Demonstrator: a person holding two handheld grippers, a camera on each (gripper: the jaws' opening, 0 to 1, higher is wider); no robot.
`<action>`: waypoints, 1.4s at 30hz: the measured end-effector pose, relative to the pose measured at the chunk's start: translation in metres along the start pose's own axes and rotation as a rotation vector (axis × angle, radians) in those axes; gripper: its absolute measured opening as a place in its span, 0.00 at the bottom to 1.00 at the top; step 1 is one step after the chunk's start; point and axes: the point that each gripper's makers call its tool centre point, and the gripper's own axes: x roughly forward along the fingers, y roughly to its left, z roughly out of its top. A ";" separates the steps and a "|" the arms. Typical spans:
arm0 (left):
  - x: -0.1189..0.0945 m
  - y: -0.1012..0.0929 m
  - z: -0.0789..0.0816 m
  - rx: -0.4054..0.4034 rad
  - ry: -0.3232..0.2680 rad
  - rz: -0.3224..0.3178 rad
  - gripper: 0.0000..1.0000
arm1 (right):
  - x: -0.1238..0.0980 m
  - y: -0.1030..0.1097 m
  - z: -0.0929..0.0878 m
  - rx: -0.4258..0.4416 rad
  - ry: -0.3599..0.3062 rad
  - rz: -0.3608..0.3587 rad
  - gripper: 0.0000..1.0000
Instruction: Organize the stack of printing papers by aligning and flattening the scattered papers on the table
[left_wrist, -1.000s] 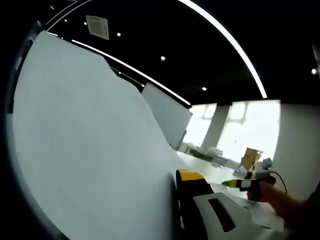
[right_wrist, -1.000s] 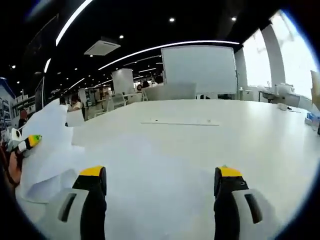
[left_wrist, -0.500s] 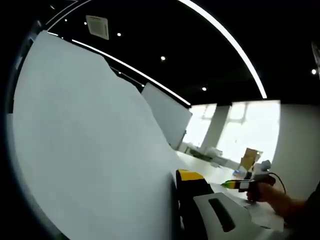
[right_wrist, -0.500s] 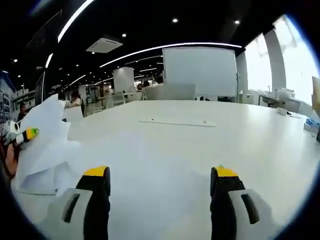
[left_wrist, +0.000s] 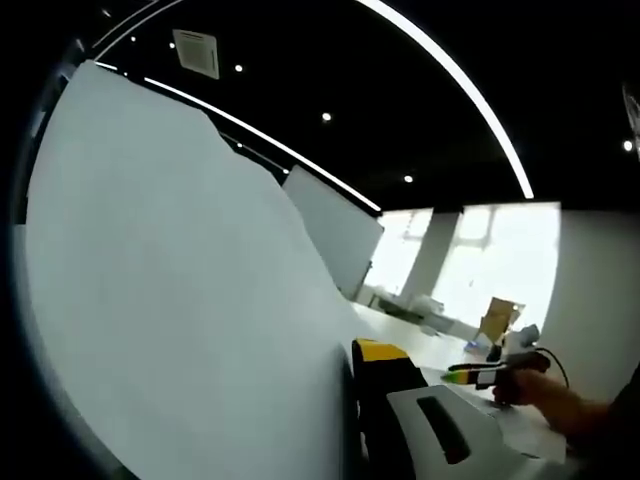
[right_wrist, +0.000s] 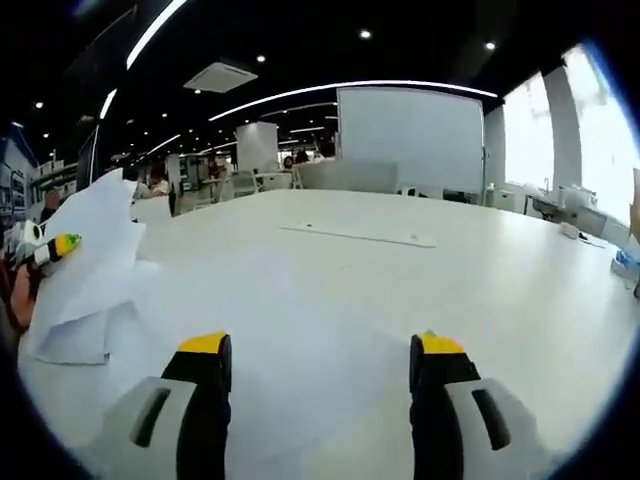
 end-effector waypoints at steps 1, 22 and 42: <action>0.000 0.001 0.000 0.000 0.000 0.000 0.11 | 0.000 0.000 -0.001 0.007 0.005 0.005 0.68; 0.000 0.002 0.000 -0.004 -0.005 0.004 0.11 | 0.005 -0.007 -0.016 -0.030 0.079 -0.004 0.68; 0.000 0.000 0.000 -0.002 -0.004 0.005 0.11 | 0.004 -0.005 -0.016 -0.031 0.082 -0.003 0.58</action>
